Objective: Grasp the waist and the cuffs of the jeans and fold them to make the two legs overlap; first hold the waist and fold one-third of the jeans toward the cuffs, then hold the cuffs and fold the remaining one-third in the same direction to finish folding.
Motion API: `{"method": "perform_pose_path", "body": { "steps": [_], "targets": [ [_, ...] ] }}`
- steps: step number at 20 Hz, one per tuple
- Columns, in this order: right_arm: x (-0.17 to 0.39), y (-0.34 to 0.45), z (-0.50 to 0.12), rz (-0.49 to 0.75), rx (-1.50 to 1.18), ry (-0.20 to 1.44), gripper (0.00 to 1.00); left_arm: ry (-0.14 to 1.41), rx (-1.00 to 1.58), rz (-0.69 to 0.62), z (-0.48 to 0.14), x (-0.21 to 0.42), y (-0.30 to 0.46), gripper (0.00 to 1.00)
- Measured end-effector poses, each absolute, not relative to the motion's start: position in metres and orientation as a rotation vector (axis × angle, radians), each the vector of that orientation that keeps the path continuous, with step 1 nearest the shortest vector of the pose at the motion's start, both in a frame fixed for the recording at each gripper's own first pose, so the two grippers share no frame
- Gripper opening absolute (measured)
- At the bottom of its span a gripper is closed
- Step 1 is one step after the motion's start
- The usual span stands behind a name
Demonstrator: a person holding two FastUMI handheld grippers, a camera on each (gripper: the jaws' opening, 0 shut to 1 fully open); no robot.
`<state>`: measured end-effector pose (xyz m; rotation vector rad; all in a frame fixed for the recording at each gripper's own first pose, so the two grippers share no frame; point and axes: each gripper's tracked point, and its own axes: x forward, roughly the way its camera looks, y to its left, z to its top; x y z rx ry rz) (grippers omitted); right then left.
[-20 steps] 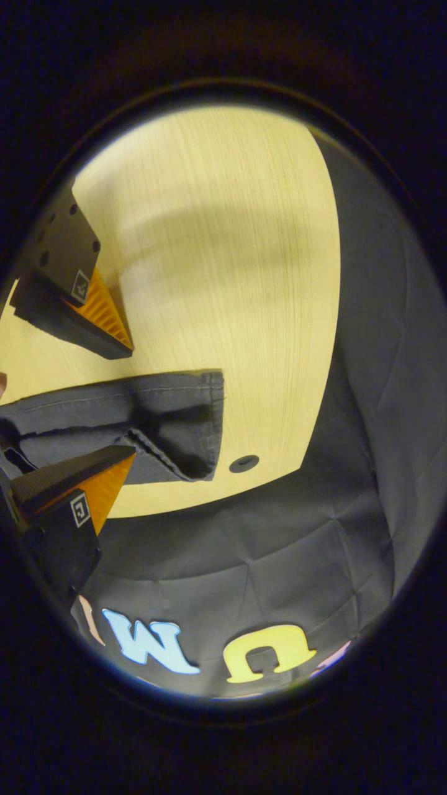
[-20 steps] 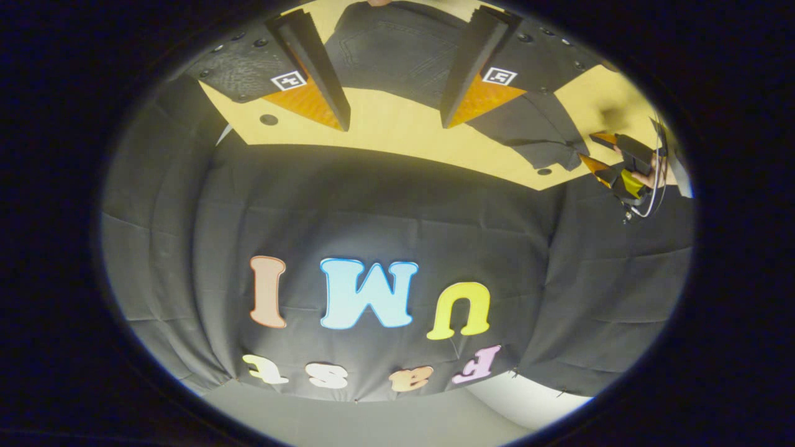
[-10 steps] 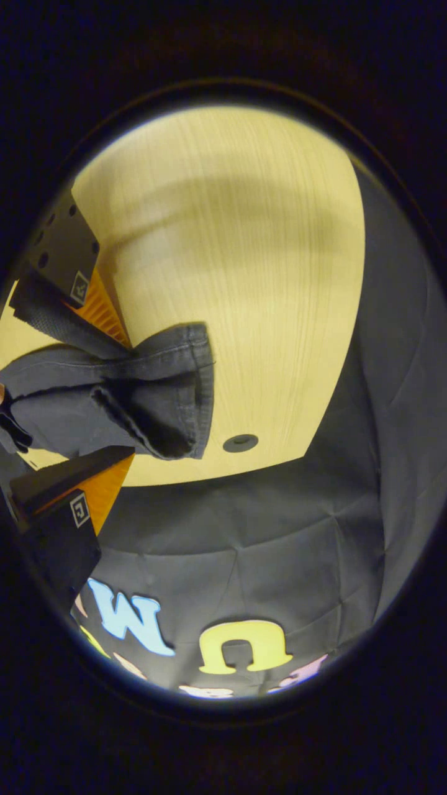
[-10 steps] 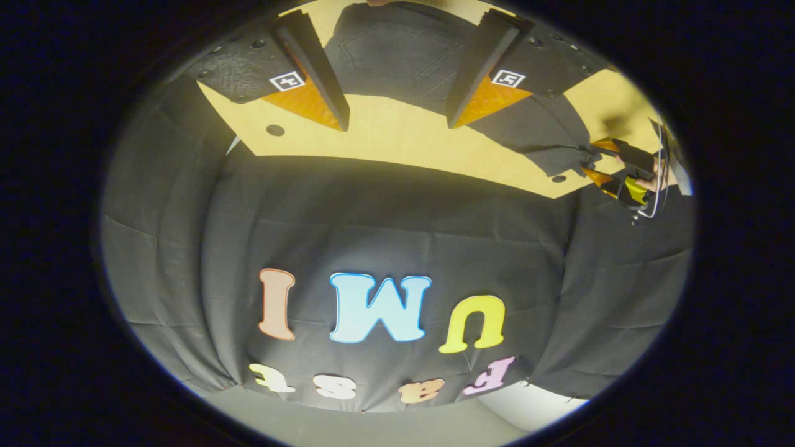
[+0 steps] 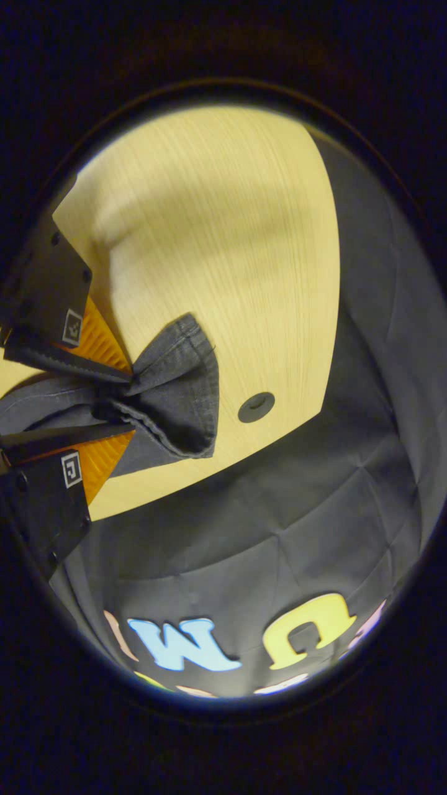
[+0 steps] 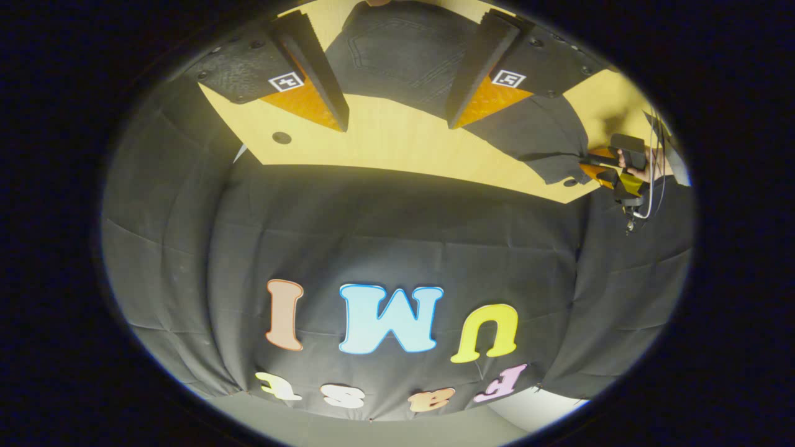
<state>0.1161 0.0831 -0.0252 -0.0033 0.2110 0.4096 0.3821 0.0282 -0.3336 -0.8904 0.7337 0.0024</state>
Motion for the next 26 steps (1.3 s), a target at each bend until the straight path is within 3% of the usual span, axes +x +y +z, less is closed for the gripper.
{"method": "perform_pose_path", "body": {
  "steps": [1,2,3,10,19,26],
  "targets": [
    [0.116,0.083,-0.026,0.410,-0.006,0.214,0.93,0.735,-0.884,-0.019,-0.332,0.385,0.024,0.41],
    [0.115,0.082,-0.027,0.411,-0.008,0.216,0.93,0.730,-0.904,-0.018,-0.327,0.386,0.024,0.40],
    [0.114,0.081,-0.027,0.410,-0.010,0.214,0.93,0.722,-0.934,-0.036,-0.323,0.387,0.023,0.26],
    [0.115,0.064,-0.009,0.382,0.012,0.177,0.93,0.566,-0.945,-0.226,-0.222,0.371,-0.014,0.26],
    [0.111,0.029,0.023,0.329,0.063,0.117,0.94,0.427,-0.637,-0.633,-0.058,0.276,-0.191,0.25],
    [0.118,-0.008,0.028,0.259,0.125,0.135,0.94,0.506,-0.396,-0.947,-0.069,0.152,-0.323,0.24]
  ]
}}
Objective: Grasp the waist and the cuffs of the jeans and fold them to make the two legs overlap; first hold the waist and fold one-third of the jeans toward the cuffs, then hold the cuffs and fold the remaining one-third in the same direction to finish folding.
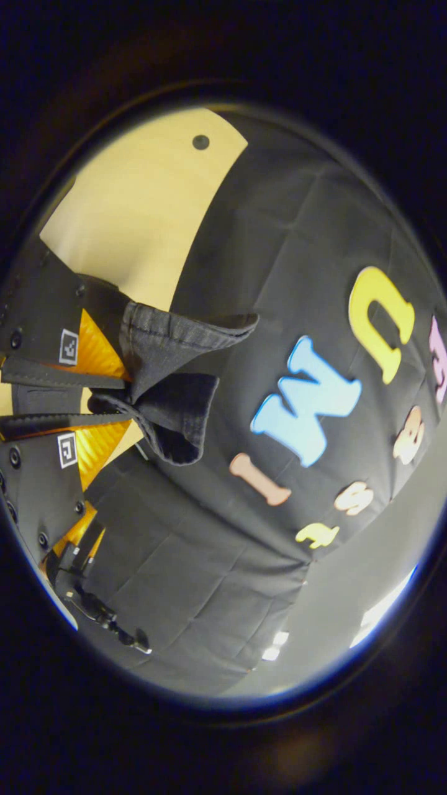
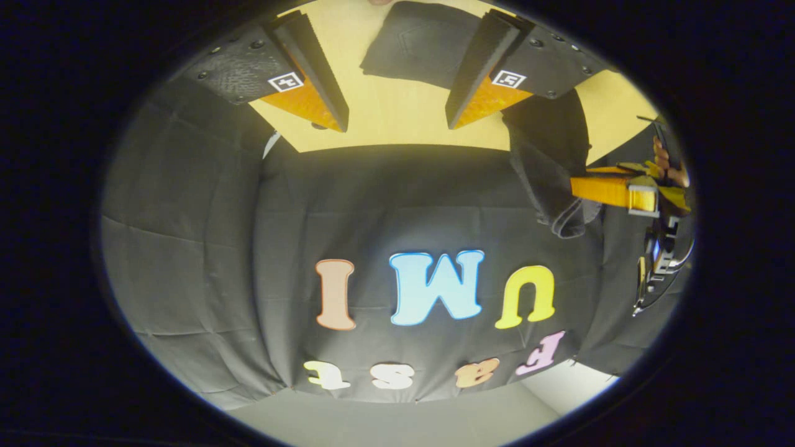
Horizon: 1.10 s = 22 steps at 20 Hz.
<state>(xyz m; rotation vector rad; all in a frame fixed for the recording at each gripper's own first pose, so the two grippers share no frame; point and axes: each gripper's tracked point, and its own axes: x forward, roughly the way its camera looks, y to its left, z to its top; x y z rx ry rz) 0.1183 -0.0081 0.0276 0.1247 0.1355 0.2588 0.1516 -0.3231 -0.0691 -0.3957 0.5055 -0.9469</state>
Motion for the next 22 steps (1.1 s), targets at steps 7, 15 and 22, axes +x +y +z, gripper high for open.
{"method": "perform_pose_path", "body": {
  "steps": [7,15,22],
  "targets": [
    [0.118,-0.028,0.006,0.224,0.125,0.180,0.94,0.684,-0.191,-1.158,-0.145,0.042,-0.408,0.25],
    [0.118,-0.059,-0.004,0.174,0.102,0.182,0.93,0.883,-0.095,-1.109,-0.243,0.003,-0.412,0.26],
    [0.126,-0.066,0.003,0.206,0.122,0.160,0.93,0.807,-0.098,-1.042,-0.237,0.001,-0.409,0.76]
  ]
}}
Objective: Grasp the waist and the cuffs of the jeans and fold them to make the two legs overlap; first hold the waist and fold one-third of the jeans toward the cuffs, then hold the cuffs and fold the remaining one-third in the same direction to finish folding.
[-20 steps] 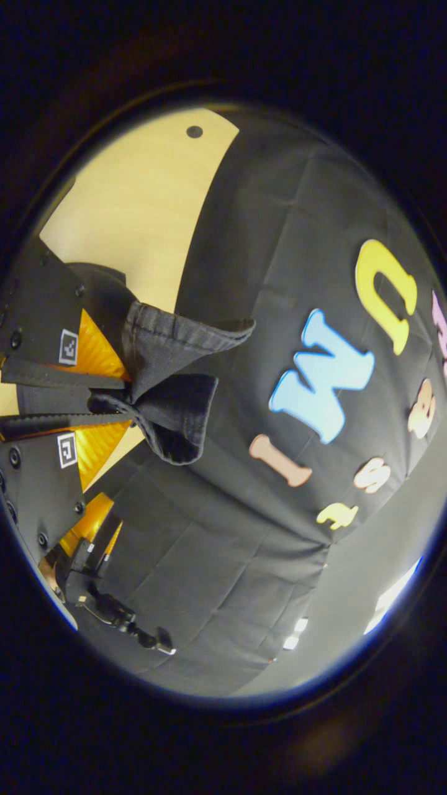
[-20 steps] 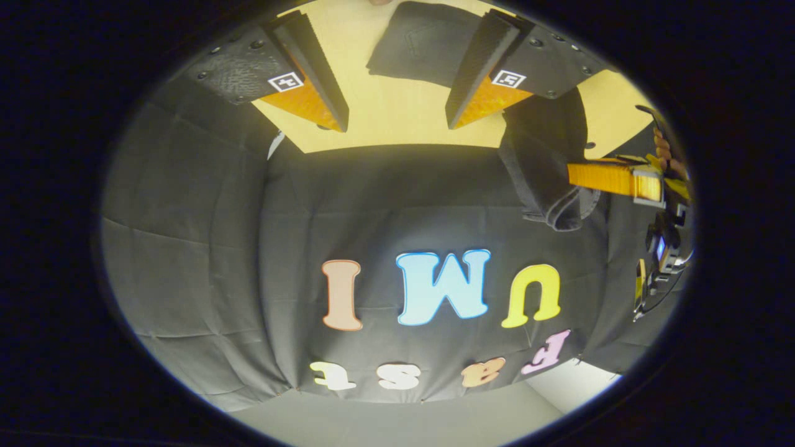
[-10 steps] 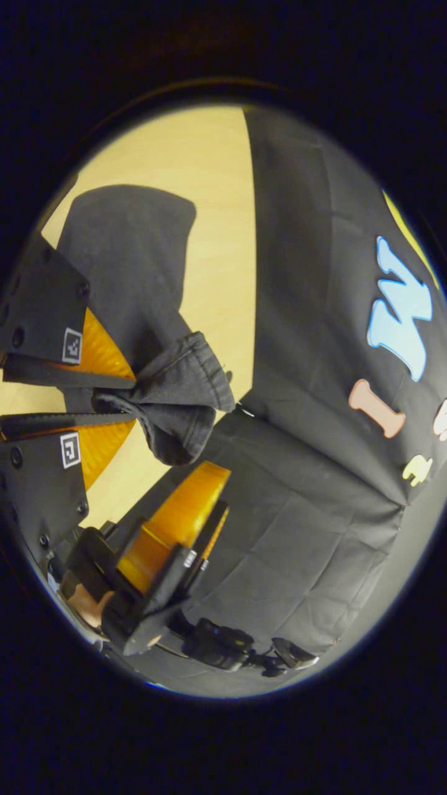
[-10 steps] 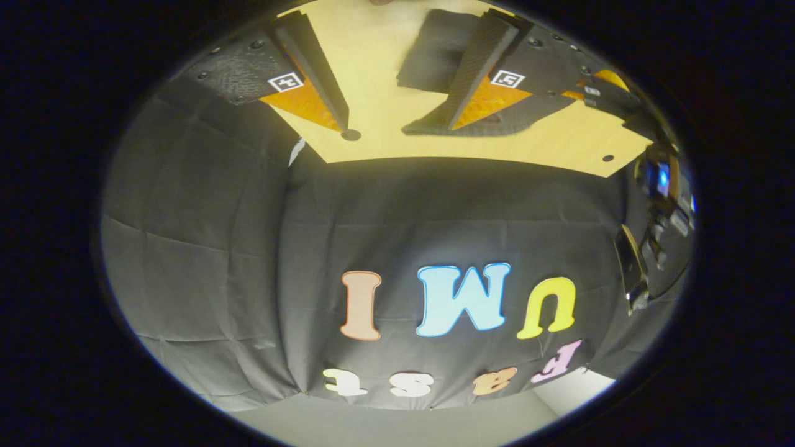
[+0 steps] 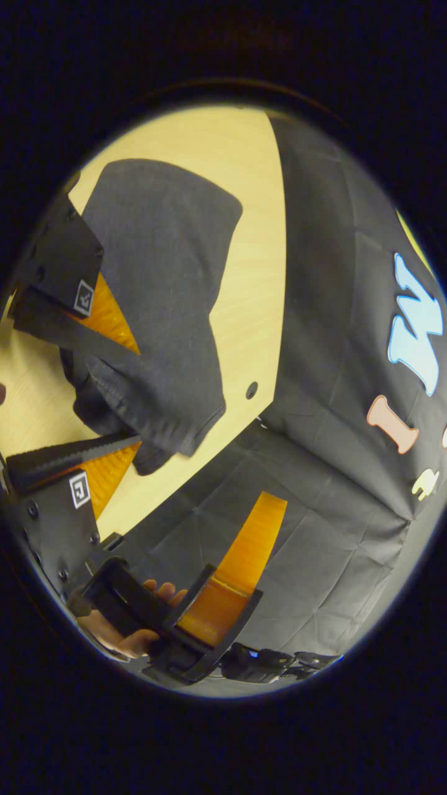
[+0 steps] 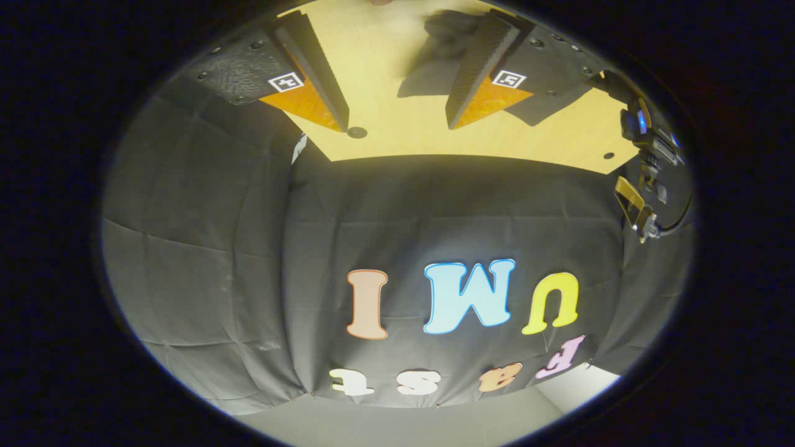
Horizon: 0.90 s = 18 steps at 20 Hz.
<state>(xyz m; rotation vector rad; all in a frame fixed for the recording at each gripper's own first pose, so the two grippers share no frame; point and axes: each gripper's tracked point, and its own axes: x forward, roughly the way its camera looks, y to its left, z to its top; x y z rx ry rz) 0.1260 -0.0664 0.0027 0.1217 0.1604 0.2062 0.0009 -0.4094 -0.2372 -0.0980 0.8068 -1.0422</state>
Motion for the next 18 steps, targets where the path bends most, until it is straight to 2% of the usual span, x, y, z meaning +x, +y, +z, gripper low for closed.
{"method": "perform_pose_path", "body": {
  "steps": [1,5,12,13,14,18],
  "targets": [
    [0.128,-0.067,0.005,0.216,0.128,0.155,0.93,0.782,-0.102,-1.016,-0.232,0.005,-0.405,0.89],
    [0.135,-0.067,0.015,0.250,0.133,0.118,0.93,0.641,-0.128,-0.863,-0.199,0.037,-0.368,0.95],
    [0.130,-0.056,0.029,0.306,0.104,0.039,0.94,0.369,-0.088,-0.574,-0.124,0.103,-0.292,0.95],
    [0.127,-0.054,0.031,0.311,0.096,0.026,0.94,0.348,-0.093,-0.544,-0.116,0.107,-0.282,0.97],
    [0.123,-0.052,0.034,0.313,0.086,0.013,0.94,0.326,-0.097,-0.516,-0.108,0.110,-0.273,0.94],
    [0.107,-0.047,0.048,0.321,0.070,-0.043,0.94,0.248,-0.087,-0.443,-0.082,0.118,-0.240,0.95]
  ]
}}
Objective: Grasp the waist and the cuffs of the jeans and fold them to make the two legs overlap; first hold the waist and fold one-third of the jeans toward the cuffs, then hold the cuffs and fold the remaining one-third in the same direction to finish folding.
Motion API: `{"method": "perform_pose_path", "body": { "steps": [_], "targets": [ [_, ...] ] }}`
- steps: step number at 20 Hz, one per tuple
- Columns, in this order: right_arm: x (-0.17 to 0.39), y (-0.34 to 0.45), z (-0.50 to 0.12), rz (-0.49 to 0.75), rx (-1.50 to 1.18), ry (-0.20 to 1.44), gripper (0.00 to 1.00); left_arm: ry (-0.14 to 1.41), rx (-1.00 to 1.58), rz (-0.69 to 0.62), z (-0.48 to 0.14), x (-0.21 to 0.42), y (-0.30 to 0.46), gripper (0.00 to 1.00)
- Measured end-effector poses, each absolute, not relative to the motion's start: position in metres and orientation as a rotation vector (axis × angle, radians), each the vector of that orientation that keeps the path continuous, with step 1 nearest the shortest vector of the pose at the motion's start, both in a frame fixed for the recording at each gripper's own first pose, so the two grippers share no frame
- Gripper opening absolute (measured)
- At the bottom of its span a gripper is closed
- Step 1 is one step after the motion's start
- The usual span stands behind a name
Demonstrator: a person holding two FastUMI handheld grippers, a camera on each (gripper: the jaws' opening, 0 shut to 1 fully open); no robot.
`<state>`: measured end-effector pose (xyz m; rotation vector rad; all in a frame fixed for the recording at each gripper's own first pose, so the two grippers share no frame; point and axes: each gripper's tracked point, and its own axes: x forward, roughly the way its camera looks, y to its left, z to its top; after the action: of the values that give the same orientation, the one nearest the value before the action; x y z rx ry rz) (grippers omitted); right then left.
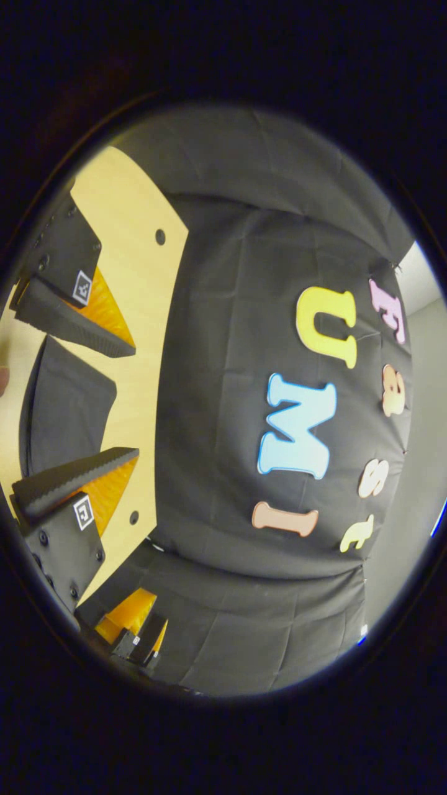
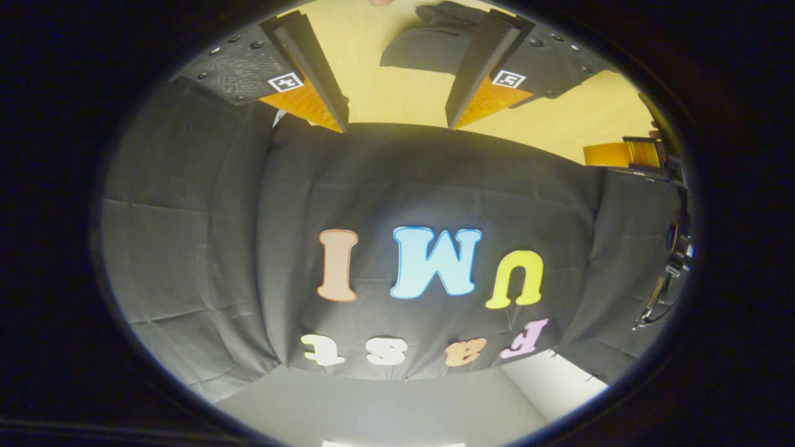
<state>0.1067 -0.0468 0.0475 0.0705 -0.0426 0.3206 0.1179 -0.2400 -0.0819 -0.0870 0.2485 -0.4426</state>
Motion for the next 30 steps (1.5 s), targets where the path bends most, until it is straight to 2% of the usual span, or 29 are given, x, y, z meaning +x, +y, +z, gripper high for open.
{"method": "perform_pose_path", "body": {
  "steps": [5,6,11,12,14,16,21,22,23,25,26,30],
  "targets": [
    [0.088,-0.050,0.054,0.304,0.084,-0.051,0.94,0.178,-0.087,-0.411,-0.059,0.112,-0.216,0.94],
    [0.082,-0.051,0.058,0.298,0.086,-0.059,0.94,0.169,-0.077,-0.407,-0.058,0.110,-0.212,0.90],
    [0.068,-0.063,0.072,0.264,0.088,-0.098,0.94,0.120,-0.002,-0.400,-0.047,0.109,-0.195,0.90],
    [0.067,-0.068,0.076,0.250,0.076,-0.109,0.94,0.105,0.018,-0.393,-0.045,0.108,-0.193,0.94],
    [0.064,-0.072,0.073,0.243,0.046,-0.110,0.94,0.079,0.030,-0.395,-0.040,0.106,-0.193,0.90],
    [0.063,-0.079,0.067,0.228,0.023,-0.093,0.94,0.068,0.025,-0.405,-0.036,0.097,-0.196,0.93],
    [0.060,-0.090,0.072,0.229,0.000,-0.117,0.94,0.040,0.058,-0.388,-0.030,0.083,-0.199,0.93],
    [0.059,-0.093,0.074,0.231,0.001,-0.131,0.94,0.043,0.054,-0.381,-0.032,0.080,-0.202,0.89],
    [0.059,-0.096,0.077,0.235,0.001,-0.145,0.94,0.039,0.049,-0.370,-0.033,0.077,-0.205,0.93],
    [0.057,-0.101,0.082,0.261,0.001,-0.180,0.94,0.014,0.037,-0.328,-0.029,0.068,-0.207,0.90],
    [0.059,-0.106,0.082,0.262,-0.002,-0.179,0.94,0.000,0.024,-0.323,-0.027,0.062,-0.212,0.94],
    [0.060,-0.119,0.086,0.283,-0.011,-0.201,0.94,-0.049,-0.054,-0.304,-0.026,0.037,-0.229,0.93]
  ]
}}
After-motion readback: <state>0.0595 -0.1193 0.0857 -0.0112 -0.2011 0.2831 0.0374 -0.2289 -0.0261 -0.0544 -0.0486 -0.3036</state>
